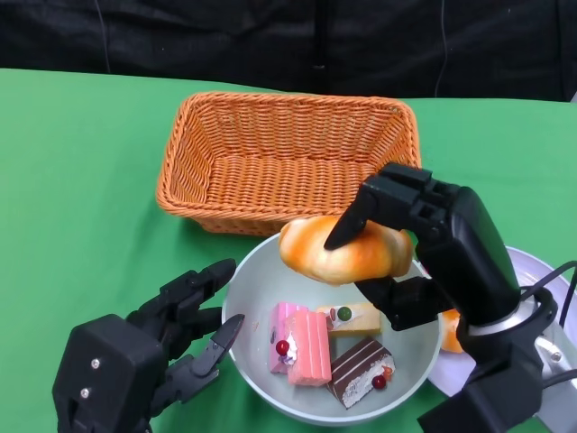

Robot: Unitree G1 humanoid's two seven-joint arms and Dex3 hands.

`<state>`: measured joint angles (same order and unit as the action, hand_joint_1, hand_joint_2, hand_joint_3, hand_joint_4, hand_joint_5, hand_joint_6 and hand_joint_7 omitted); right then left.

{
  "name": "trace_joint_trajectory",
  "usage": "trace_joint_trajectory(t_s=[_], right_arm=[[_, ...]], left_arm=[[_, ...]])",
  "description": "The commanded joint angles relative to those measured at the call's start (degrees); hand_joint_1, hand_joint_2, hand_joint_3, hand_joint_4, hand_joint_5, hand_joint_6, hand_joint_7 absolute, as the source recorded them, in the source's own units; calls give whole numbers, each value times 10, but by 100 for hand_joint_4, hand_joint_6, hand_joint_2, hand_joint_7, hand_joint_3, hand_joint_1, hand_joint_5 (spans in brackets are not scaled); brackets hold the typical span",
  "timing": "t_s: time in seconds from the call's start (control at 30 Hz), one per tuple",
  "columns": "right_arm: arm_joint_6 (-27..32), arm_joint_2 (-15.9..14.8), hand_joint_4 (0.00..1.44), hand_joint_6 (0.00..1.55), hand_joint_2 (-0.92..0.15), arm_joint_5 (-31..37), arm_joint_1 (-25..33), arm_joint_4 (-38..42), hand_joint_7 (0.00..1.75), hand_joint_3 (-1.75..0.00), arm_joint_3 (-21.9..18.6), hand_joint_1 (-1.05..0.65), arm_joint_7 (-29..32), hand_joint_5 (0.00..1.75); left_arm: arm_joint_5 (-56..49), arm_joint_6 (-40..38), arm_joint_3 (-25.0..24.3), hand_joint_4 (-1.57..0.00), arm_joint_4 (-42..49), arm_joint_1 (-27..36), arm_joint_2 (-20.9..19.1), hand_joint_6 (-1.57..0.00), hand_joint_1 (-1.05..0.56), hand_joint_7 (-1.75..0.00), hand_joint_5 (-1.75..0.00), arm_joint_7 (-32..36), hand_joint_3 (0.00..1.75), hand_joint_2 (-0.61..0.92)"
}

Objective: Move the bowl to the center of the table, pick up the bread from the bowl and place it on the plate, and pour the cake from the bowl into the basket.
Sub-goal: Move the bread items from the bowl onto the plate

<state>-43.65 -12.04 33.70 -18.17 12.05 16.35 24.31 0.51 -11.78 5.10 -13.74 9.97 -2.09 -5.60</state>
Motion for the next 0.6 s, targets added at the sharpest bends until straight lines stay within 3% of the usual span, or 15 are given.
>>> trace_joint_trajectory(t_s=[0.03,0.27,0.37,0.6], right_arm=[[-13,-5,102,81,-11,-22,6,-27,171,-175,-20,-19,-15,175],[-32,-19,104,84,-15,-39,13,-34,168,-165,-43,-15,-50,175],[-33,-27,105,89,-12,-50,20,-41,161,-173,-62,-15,-60,175],[-42,-76,102,90,-8,-52,34,-37,154,-175,-120,-10,-75,175]], left_arm=[[-1,-5,-3,-18,-11,3,-10,-48,-53,-1,-81,-4,47,92],[-3,4,-1,-20,-9,7,-12,-48,-53,0,-80,-5,46,92],[2,-1,-4,-19,-18,10,-12,-48,-51,0,-79,-7,48,92],[-2,1,-1,-22,-11,4,-15,-48,-56,-1,-80,-6,46,92]])
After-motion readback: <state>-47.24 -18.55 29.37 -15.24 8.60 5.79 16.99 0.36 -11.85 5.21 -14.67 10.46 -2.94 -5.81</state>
